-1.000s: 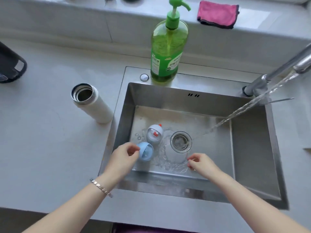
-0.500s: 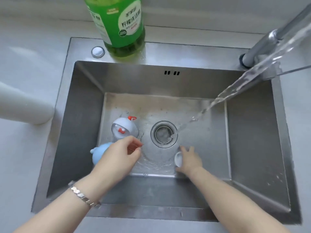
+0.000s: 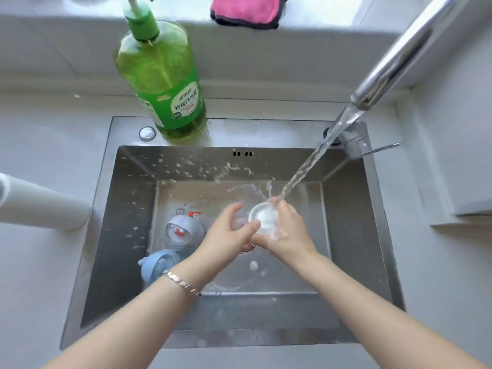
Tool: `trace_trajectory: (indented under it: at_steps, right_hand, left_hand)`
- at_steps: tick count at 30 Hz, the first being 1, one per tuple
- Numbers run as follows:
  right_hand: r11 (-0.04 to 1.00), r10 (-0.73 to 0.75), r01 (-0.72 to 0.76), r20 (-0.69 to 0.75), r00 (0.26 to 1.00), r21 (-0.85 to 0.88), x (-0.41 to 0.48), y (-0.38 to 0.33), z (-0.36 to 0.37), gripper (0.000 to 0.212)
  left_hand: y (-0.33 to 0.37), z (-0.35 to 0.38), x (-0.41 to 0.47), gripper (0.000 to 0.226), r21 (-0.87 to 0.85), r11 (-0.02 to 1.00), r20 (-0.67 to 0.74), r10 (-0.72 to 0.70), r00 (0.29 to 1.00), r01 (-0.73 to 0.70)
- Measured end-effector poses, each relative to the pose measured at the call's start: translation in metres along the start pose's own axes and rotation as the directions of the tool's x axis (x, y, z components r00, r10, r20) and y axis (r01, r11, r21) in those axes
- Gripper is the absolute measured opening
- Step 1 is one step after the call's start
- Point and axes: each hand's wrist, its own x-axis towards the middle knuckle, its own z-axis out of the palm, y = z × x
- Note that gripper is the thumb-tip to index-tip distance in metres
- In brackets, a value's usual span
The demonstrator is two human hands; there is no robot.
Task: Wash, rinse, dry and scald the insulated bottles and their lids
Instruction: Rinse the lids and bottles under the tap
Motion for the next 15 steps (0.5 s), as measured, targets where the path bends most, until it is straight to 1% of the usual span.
trace_trajectory:
  at_steps: [2, 3, 5, 6, 8, 10, 11, 13, 15]
  right_hand:
    - [0.998, 0.001, 0.000, -0.026, 1.000, 0.061, -0.003, -0.009, -0.007, 0.067]
    - [0.996, -0.005, 0.007, -0.028, 1.000, 0.087, -0.005, -0.013, -0.008, 0.066]
    - [0.992, -0.024, 0.025, -0.013, 1.000, 0.123, -0.010, -0.016, -0.009, 0.067]
    - [0.991, -0.046, 0.046, -0.006, 0.999, 0.122, -0.013, -0.018, -0.010, 0.065]
    - [0.989, -0.095, 0.096, -0.010, 0.995, 0.109, -0.018, -0.021, -0.010, 0.059]
    - [0.989, -0.110, 0.109, 0.004, 0.994, 0.102, -0.019, -0.022, -0.012, 0.066]
    - [0.990, -0.110, 0.107, 0.021, 0.994, 0.096, -0.017, -0.022, -0.011, 0.069]
    - [0.987, -0.128, 0.123, 0.048, 0.991, 0.101, -0.015, -0.024, -0.012, 0.062]
    - [0.986, -0.129, 0.121, 0.072, 0.989, 0.114, -0.011, -0.027, -0.013, 0.057]
  left_hand:
    - [0.015, 0.005, 0.004, 0.050, 0.028, 0.999, -0.012, -0.026, 1.000, 0.026]
    - [0.021, 0.006, 0.005, 0.045, 0.046, 0.999, 0.011, -0.029, 1.000, 0.029]
    - [0.026, 0.006, 0.004, 0.013, 0.093, 0.996, 0.061, 0.014, 0.998, -0.019]
    - [0.027, 0.007, 0.004, 0.016, 0.147, 0.988, 0.047, 0.032, 0.998, -0.038]
    - [0.029, 0.008, 0.004, 0.027, 0.256, 0.966, -0.009, 0.034, 0.999, -0.031]
    - [0.031, 0.009, 0.000, 0.031, 0.318, 0.947, -0.019, 0.056, 0.998, -0.047]
    - [0.031, 0.010, -0.001, 0.034, 0.325, 0.944, -0.016, 0.067, 0.998, -0.058]
    - [0.032, 0.005, -0.004, 0.037, 0.306, 0.949, -0.007, 0.077, 0.997, -0.071]
    - [0.032, 0.000, -0.005, 0.039, 0.212, 0.974, 0.017, 0.076, 0.997, -0.078]
